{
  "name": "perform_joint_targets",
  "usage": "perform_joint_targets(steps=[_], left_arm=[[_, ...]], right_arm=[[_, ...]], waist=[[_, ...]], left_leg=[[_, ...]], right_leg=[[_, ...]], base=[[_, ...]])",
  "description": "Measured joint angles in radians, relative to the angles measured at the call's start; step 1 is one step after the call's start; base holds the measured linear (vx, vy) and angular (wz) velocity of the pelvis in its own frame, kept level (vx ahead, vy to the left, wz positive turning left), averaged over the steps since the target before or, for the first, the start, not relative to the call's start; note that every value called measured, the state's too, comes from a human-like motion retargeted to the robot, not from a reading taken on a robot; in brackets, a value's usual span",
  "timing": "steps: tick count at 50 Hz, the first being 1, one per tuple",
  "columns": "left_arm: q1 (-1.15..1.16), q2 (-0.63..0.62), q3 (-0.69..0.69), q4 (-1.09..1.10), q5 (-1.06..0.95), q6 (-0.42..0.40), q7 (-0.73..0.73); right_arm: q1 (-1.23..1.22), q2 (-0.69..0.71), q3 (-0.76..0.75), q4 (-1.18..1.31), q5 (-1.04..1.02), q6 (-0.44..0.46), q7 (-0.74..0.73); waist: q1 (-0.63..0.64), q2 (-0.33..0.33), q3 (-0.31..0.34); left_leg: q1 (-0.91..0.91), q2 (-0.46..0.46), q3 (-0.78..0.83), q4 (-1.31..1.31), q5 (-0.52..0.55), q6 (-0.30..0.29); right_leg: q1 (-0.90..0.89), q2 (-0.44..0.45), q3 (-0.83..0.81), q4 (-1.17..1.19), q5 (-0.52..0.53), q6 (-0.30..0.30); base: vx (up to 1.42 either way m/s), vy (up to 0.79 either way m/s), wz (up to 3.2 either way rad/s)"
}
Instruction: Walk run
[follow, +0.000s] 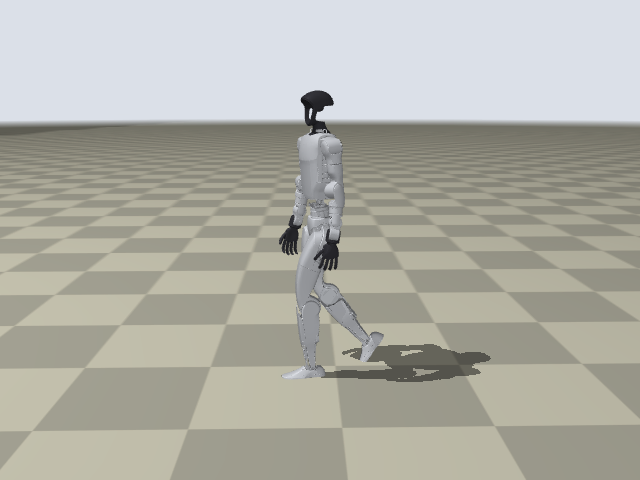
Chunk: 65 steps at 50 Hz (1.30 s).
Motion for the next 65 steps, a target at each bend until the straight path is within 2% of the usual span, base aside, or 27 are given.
perform_joint_targets(steps=[2,3,5,8,10,13,17,20,21,23,25,28,30,32,33,35,37,39,43,48,50,52,55,57,60,62,65], left_arm=[[-0.032,0.003,-0.011,-0.011,-0.03,0.001,-0.003],[-0.051,0.006,-0.016,-0.016,-0.034,0.001,-0.005],[-0.096,0.015,-0.029,-0.026,-0.027,-0.004,-0.013],[-0.166,0.037,-0.055,-0.04,-0.003,-0.017,-0.033],[-0.209,0.048,-0.061,-0.048,0.013,-0.023,-0.042],[-0.259,0.059,-0.063,-0.064,0.015,-0.036,-0.058],[-0.304,0.071,-0.047,-0.079,0.001,-0.049,-0.074],[-0.315,0.077,-0.037,-0.076,-0.001,-0.058,-0.084],[-0.314,0.078,-0.041,-0.076,-0.002,-0.06,-0.085],[-0.31,0.078,-0.05,-0.073,0.005,-0.064,-0.092],[-0.288,0.081,-0.065,-0.064,0.023,-0.064,-0.102],[-0.212,0.075,-0.078,-0.06,0.073,-0.07,-0.091],[-0.161,0.065,-0.058,-0.049,0.104,-0.079,-0.072],[-0.12,0.064,-0.049,-0.018,0.116,-0.077,-0.063],[-0.102,0.066,-0.049,0.002,0.118,-0.069,-0.058],[-0.069,0.066,-0.046,0.042,0.12,-0.047,-0.033],[-0.035,0.061,-0.034,0.076,0.117,-0.032,-0.004],[-0.002,0.055,-0.021,0.106,0.109,-0.023,0.006],[0.059,0.048,-0.005,0.146,0.106,0.0,-0.005],[0.088,0.048,0.001,0.18,0.126,0.024,-0.012],[0.088,0.048,-0.001,0.186,0.129,0.03,-0.016],[0.081,0.049,-0.004,0.186,0.13,0.034,-0.02],[0.055,0.051,-0.015,0.176,0.127,0.038,-0.023],[0.038,0.052,-0.028,0.166,0.124,0.035,-0.031],[0.005,0.052,-0.042,0.154,0.127,0.032,-0.034],[-0.023,0.05,-0.042,0.129,0.122,0.029,-0.039],[-0.076,0.044,-0.061,0.089,0.06,0.01,-0.041]], right_arm=[[0.02,-0.002,-0.01,0.016,-0.02,0.008,-0.003],[0.028,-0.003,-0.019,0.022,-0.027,0.011,0.0],[0.044,-0.003,-0.033,0.032,-0.023,0.018,0.009],[0.068,-0.003,-0.049,0.041,0.001,0.024,0.021],[0.086,-0.002,-0.06,0.042,0.002,0.029,0.024],[0.105,0.001,-0.075,0.049,-0.01,0.034,0.013],[0.118,0.005,-0.082,0.058,-0.007,0.044,0.018],[0.127,0.01,-0.087,0.06,0.006,0.046,0.021],[0.127,0.013,-0.091,0.058,0.011,0.046,0.023],[0.127,0.02,-0.093,0.055,0.026,0.042,0.024],[0.133,0.02,-0.086,0.057,0.039,0.035,0.03],[0.131,0.034,-0.088,0.062,0.033,0.041,0.024],[0.115,0.044,-0.077,0.054,0.039,0.038,0.014],[0.098,0.051,-0.054,0.038,0.064,0.024,0.013],[0.086,0.052,-0.042,0.031,0.074,0.017,0.016],[0.055,0.054,-0.024,0.017,0.081,0.018,0.022],[0.015,0.053,-0.009,0.005,0.08,0.023,0.026],[-0.031,0.05,0.006,-0.006,0.083,0.024,0.028],[-0.115,0.036,0.046,-0.035,0.098,0.022,0.039],[-0.185,0.013,0.088,-0.078,0.083,0.013,0.053],[-0.2,0.005,0.102,-0.087,0.075,0.011,0.056],[-0.203,0.002,0.109,-0.088,0.071,0.01,0.058],[-0.183,0.003,0.114,-0.088,0.066,0.009,0.068],[-0.152,0.002,0.118,-0.071,0.05,0.005,0.071],[-0.097,0.01,0.114,-0.024,-0.001,0.006,0.045],[-0.062,0.015,0.105,0.007,-0.024,0.01,0.03],[-0.01,0.003,0.091,0.027,-0.036,0.019,0.044]], waist=[[-0.013,0.034,-0.014],[-0.023,0.044,-0.017],[-0.042,0.048,-0.014],[-0.074,0.025,-0.015],[-0.103,0.005,-0.018],[-0.163,-0.017,-0.009],[-0.238,-0.052,0.012],[-0.262,-0.049,0.006],[-0.257,-0.05,0.002],[-0.252,-0.061,-0.002],[-0.257,-0.079,-0.003],[-0.229,-0.106,-0.04],[-0.209,-0.15,-0.033],[-0.2,-0.189,-0.02],[-0.201,-0.205,-0.02],[-0.199,-0.232,-0.017],[-0.186,-0.237,-0.007],[-0.168,-0.225,0.001],[-0.139,-0.18,0.019],[-0.094,-0.11,0.053],[-0.075,-0.099,0.062],[-0.062,-0.101,0.063],[-0.06,-0.092,0.057],[-0.038,-0.076,0.044],[-0.029,-0.06,0.022],[-0.037,-0.024,0.018],[-0.04,0.011,0.003]], left_leg=[[0.045,0.038,-0.004,-0.011,-0.03,-0.002],[0.07,0.049,-0.006,-0.022,-0.041,-0.002],[0.123,0.047,0.0,-0.061,-0.05,0.008],[0.187,0.016,0.016,-0.121,-0.059,0.03],[0.223,-0.011,0.015,-0.15,-0.069,0.038],[0.288,-0.051,-0.006,-0.176,-0.094,0.053],[0.398,-0.1,-0.052,-0.207,-0.13,0.062],[0.457,-0.091,-0.065,-0.208,-0.157,0.051],[0.466,-0.09,-0.061,-0.199,-0.162,0.048],[0.486,-0.097,-0.049,-0.174,-0.155,0.042],[0.512,-0.104,-0.046,-0.13,-0.103,0.03],[0.476,-0.088,0.039,0.001,0.103,0.009],[0.431,-0.103,0.101,0.143,0.246,0.018],[0.354,-0.122,0.137,0.332,0.305,0.022],[0.306,-0.123,0.148,0.423,0.289,0.013],[0.21,-0.089,0.221,0.573,0.198,0.079],[0.134,-0.063,0.246,0.609,0.156,0.071],[0.058,-0.061,0.231,0.589,0.119,0.034],[-0.047,-0.051,0.199,0.396,0.059,-0.028],[-0.087,-0.045,0.084,0.004,0.067,-0.119],[-0.096,-0.049,0.022,-0.105,0.082,-0.143],[-0.11,-0.053,0.002,-0.142,0.089,-0.144],[-0.112,-0.064,-0.001,-0.098,0.083,-0.093],[-0.107,-0.047,0.037,-0.055,0.103,-0.068],[-0.073,-0.001,0.039,0.003,0.043,-0.054],[-0.012,0.03,0.028,-0.007,0.003,-0.037],[0.057,0.056,0.036,-0.03,-0.042,-0.008]], right_leg=[[-0.086,-0.001,-0.022,0.179,0.015,-0.046],[-0.138,-0.009,-0.035,0.266,-0.034,-0.052],[-0.246,-0.036,-0.038,0.388,-0.106,-0.035],[-0.396,-0.068,-0.029,0.404,-0.188,-0.002],[-0.471,-0.087,-0.035,0.32,-0.232,0.012],[-0.524,-0.107,-0.055,0.062,-0.271,0.036],[-0.556,-0.082,0.061,-0.29,-0.26,0.092],[-0.565,-0.062,0.074,-0.394,-0.266,0.116],[-0.565,-0.06,0.054,-0.376,-0.256,0.078],[-0.554,-0.089,-0.06,-0.337,-0.226,0.031],[-0.545,-0.088,0.038,-0.308,-0.175,0.014],[-0.542,-0.119,0.065,-0.233,-0.248,-0.012],[-0.485,-0.143,0.09,-0.247,-0.292,-0.032],[-0.432,-0.175,0.098,-0.258,-0.326,-0.038],[-0.41,-0.191,0.093,-0.261,-0.341,-0.038],[-0.37,-0.216,0.077,-0.27,-0.365,-0.04],[-0.327,-0.205,0.063,-0.291,-0.377,-0.051],[-0.281,-0.176,0.055,-0.321,-0.38,-0.058],[-0.189,-0.102,0.044,-0.375,-0.392,-0.069],[-0.063,0.007,0.052,-0.429,-0.419,-0.077],[-0.016,0.025,0.067,-0.44,-0.428,-0.074],[0.021,0.026,0.083,-0.44,-0.429,-0.066],[0.059,0.034,0.093,-0.412,-0.413,-0.055],[0.07,0.043,0.118,-0.353,-0.359,-0.053],[0.042,0.021,0.09,-0.194,-0.164,-0.056],[-0.006,-0.004,0.012,-0.023,-0.043,-0.064],[-0.114,-0.069,-0.108,0.234,0.047,-0.13]], base=[[0.64,0.03,-0.29],[0.62,0.0,-0.25],[0.54,-0.01,-0.12],[0.59,-0.02,0.16],[0.56,-0.03,0.36],[0.69,-0.06,0.59],[0.74,-0.12,0.6],[0.76,-0.14,0.3],[0.92,-0.22,0.12],[0.62,-0.15,0.24],[0.75,-0.19,0.5],[0.84,-0.24,0.17],[0.6,-0.18,-0.16],[0.89,-0.27,0.07],[0.95,-0.28,0.37],[0.72,-0.21,0.39],[0.54,-0.14,0.04],[0.61,-0.13,-0.22],[0.5,-0.09,-0.31],[0.65,-0.06,-0.39],[0.67,-0.01,-0.49],[0.71,0.0,-0.38],[0.83,0.03,-0.28],[0.78,0.07,-0.67],[0.88,0.08,-0.61],[0.69,0.05,-0.35],[0.71,0.09,-0.36]])
